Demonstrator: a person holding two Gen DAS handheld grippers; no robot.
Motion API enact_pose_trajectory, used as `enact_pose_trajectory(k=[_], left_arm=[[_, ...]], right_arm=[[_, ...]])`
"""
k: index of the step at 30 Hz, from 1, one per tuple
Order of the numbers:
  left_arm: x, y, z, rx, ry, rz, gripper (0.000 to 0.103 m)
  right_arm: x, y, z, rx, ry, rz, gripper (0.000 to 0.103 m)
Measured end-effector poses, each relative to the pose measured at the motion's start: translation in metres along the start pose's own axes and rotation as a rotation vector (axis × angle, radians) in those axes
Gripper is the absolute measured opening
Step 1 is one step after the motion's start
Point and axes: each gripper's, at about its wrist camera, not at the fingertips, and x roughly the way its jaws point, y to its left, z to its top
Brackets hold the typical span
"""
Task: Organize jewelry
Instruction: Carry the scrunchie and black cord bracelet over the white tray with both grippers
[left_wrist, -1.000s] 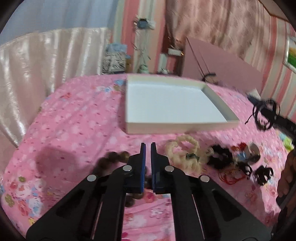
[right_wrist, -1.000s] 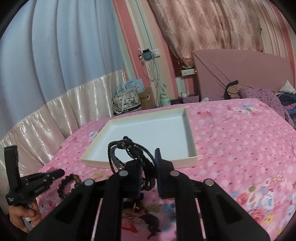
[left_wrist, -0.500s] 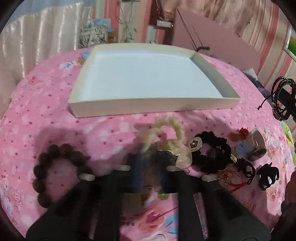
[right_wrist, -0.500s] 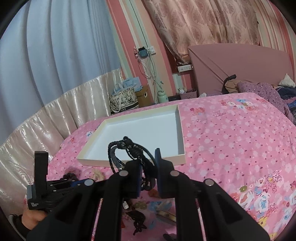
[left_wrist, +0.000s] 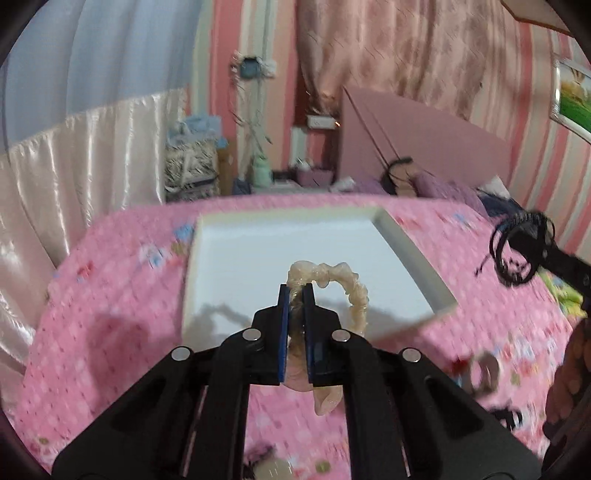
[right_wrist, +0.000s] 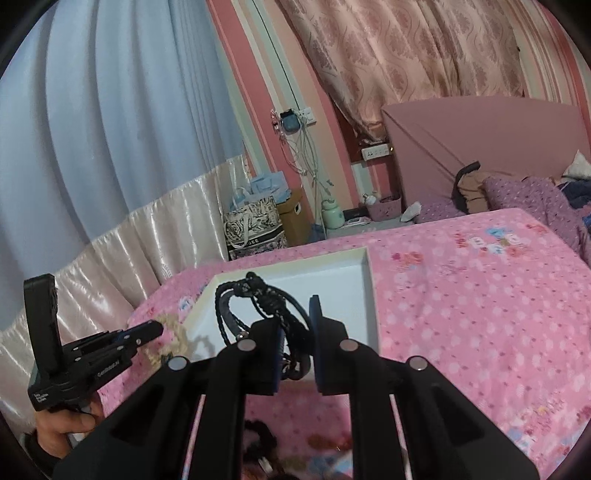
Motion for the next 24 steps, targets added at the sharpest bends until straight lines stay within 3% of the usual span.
enact_pose_trajectory(k=[4,10,17,24], left_arm=[[0.02,0.017,0.01,-0.066,-0.018,0.028,0.005],[0.065,0.035,-0.002,-0.14,0.02,0.092,0.005],[0.096,0.022,-0.026,-0.148,0.065,0.106,0.005],[0.109,0.011,-0.034,-0.092,0.103,0.124,0.006]], right_arm=[[0.031,0.004,0.006,-0.005,0.039,-0.017,0.012],[0.074,0.011,-0.005,-0.049,0.104,-0.07,0.012],[0.11,0.016,-0.038,-0.144,0.213,-0.14,0.012],[0.119,0.023,-0.043,-0.204,0.266,-0.204,0.013]])
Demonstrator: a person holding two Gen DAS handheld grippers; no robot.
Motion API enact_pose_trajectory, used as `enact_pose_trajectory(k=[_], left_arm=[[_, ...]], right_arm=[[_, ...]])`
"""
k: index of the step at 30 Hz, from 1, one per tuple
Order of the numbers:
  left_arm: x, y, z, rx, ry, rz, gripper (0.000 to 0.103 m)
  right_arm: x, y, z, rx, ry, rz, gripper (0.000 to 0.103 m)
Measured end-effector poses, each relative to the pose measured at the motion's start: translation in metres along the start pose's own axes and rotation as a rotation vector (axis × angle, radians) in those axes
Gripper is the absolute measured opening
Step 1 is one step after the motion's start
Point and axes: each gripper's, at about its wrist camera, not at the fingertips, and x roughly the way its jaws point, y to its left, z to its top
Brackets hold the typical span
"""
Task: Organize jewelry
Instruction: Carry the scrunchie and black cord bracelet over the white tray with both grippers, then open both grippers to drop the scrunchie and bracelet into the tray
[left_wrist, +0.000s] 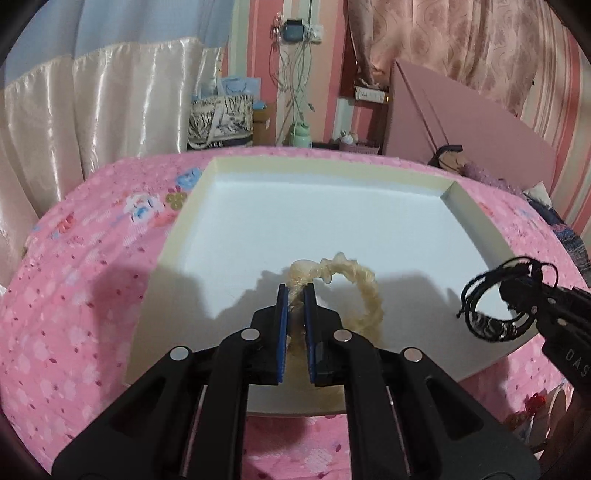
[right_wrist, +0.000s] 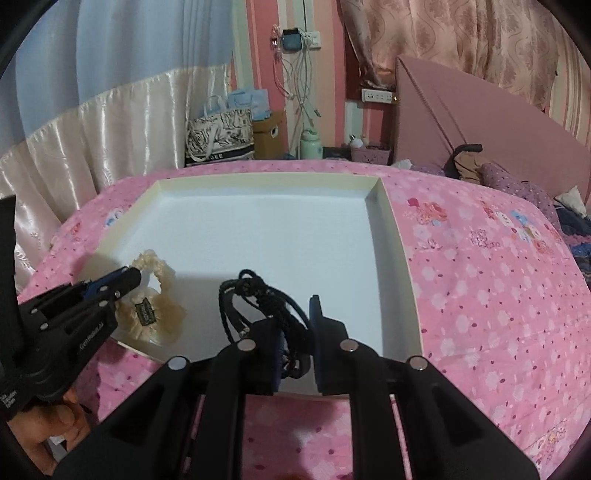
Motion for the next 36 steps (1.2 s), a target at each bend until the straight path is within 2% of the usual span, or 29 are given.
enact_pose_trajectory(k=[10,25,27,28,29,34,36], left_arm=[[-0.001,-0.001,0.002,-0.003,-0.014,0.012,0.007],[-0.002,-0.004,0.001,-0.005,-0.02,0.028,0.012],[-0.003,-0.003,0.001,-0.007,-0.022,0.03,0.017],[-0.003,-0.003,0.002,-0.01,-0.023,0.03,0.02],[-0.003,-0.002,0.002,-0.013,-0.024,0.03,0.022],[-0.005,0.002,0.001,-0.033,-0.033,0.025,0.038],[-0.005,0.002,0.001,-0.034,-0.033,0.024,0.039]], right_arm=[[0.006,0.002,0.002,-0.014,0.013,-0.024,0.013],[0.01,-0.006,0.006,0.03,0.022,-0.028,0.014],[0.009,-0.006,0.006,0.036,0.021,-0.032,0.029],[0.008,-0.006,0.006,0.04,0.017,-0.032,0.043],[0.007,-0.006,0.006,0.041,0.008,-0.025,0.046],[0.007,-0.005,0.006,0.037,0.007,-0.023,0.046],[0.007,-0.004,0.006,0.036,0.004,-0.023,0.046]])
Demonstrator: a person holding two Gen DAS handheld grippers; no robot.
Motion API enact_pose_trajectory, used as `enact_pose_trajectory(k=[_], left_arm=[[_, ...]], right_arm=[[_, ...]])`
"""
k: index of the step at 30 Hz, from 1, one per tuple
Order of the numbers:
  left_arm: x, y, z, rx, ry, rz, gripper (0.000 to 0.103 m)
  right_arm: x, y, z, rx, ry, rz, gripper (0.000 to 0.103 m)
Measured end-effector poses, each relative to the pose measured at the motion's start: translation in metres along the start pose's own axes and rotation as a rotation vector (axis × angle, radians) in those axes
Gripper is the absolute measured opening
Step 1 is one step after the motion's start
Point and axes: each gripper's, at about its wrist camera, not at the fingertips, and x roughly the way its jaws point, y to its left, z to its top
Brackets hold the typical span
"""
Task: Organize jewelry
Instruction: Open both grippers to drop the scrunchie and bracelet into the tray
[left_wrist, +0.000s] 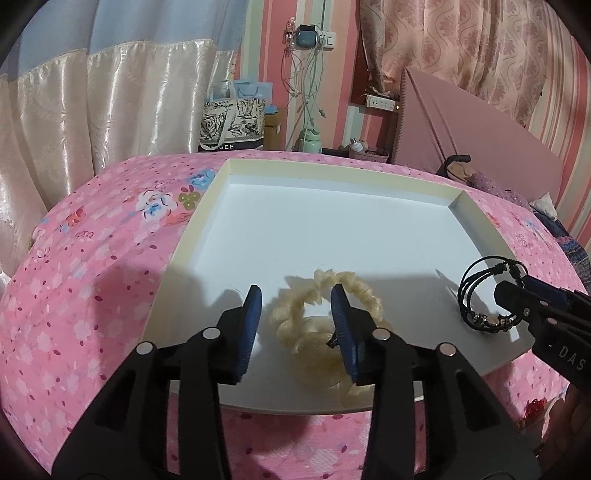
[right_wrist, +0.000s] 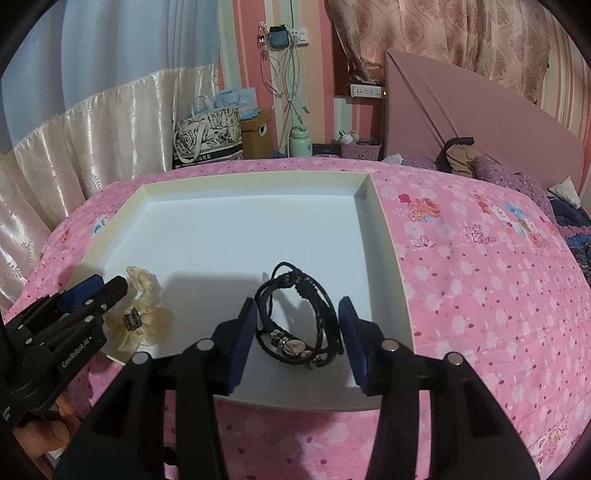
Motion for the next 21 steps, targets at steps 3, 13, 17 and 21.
enact_pose_trajectory(k=[3,13,17,21], left_arm=[[0.0,-0.0003,0.0016,0.003,-0.005,0.003,0.048],[-0.004,0.0052,0.0024,-0.029,-0.029,-0.005,0.072],[-0.0044,0.0076,0.0017,-0.038,-0.029,-0.01,0.073],[-0.0046,0.0071,0.0008,-0.035,-0.032,-0.015,0.074]], right_arm=[[-0.0008,-0.002,-0.0004,0.003,-0.003,0.0,0.052],[-0.0024,-0.003,0.0001,0.01,-0.009,0.011,0.064],[-0.0031,-0.0032,0.0001,0.01,-0.01,0.009,0.064],[-0.0049,-0.003,0.0008,0.013,-0.016,0.008,0.065]])
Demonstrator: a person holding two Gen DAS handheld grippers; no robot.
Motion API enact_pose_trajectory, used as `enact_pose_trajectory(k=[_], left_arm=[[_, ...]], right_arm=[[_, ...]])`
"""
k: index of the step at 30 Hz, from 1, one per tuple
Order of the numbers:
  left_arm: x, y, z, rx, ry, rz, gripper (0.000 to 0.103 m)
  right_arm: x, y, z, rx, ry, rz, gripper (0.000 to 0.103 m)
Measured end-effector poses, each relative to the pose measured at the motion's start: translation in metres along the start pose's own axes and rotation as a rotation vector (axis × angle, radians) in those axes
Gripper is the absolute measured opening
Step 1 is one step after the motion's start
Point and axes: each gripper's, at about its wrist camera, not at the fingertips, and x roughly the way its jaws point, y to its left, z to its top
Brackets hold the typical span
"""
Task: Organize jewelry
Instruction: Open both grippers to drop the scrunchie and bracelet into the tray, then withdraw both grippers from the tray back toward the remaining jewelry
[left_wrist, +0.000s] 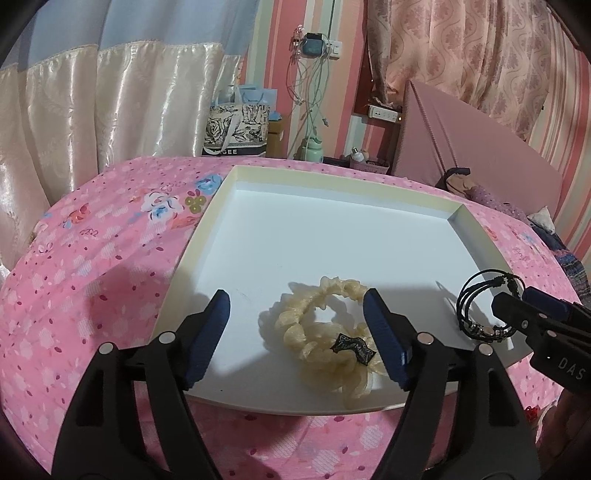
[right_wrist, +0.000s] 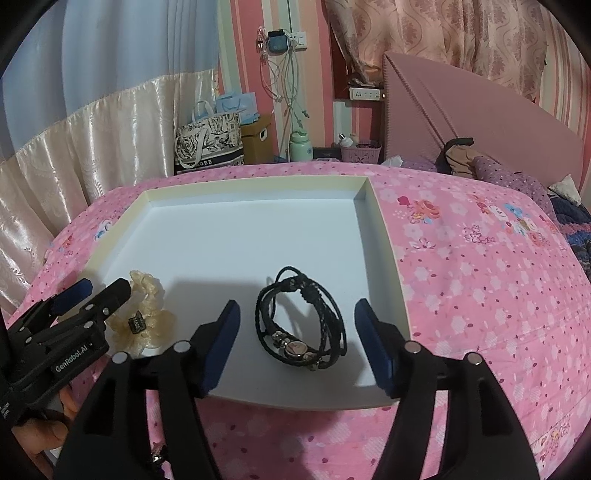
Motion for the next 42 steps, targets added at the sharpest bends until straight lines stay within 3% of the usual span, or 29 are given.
enact_pose_trajectory(k=[16,23,26,29,33,36,42], left_arm=[[-0.002,0.0,0.0,-0.011,-0.015,-0.006,0.076],[-0.042,0.006,0.025,-0.049,-0.064,-0.05,0.076],[-0.077,0.018,0.034,-0.022,-0.124,-0.018,0.083],[-0.103,0.036,0.034,-0.008,-0.146,0.021,0.085],[-0.132,0.062,0.015,0.01,-0.138,0.042,0.087],[-0.154,0.078,-0.015,0.054,-0.146,0.049,0.092],[-0.174,0.101,-0.083,0.069,-0.101,0.07,0.092]], right_arm=[[-0.006,-0.005,0.0,0.03,-0.018,0.034,0.07],[-0.008,-0.009,0.003,0.072,-0.021,0.067,0.071],[-0.038,-0.017,0.012,0.124,-0.104,0.16,0.072],[-0.077,-0.023,0.018,0.12,-0.232,0.18,0.081],[-0.097,-0.034,0.016,0.143,-0.233,0.186,0.082],[-0.118,-0.044,-0.006,0.115,-0.206,0.222,0.082],[-0.156,-0.088,-0.075,0.104,-0.186,0.076,0.082]])
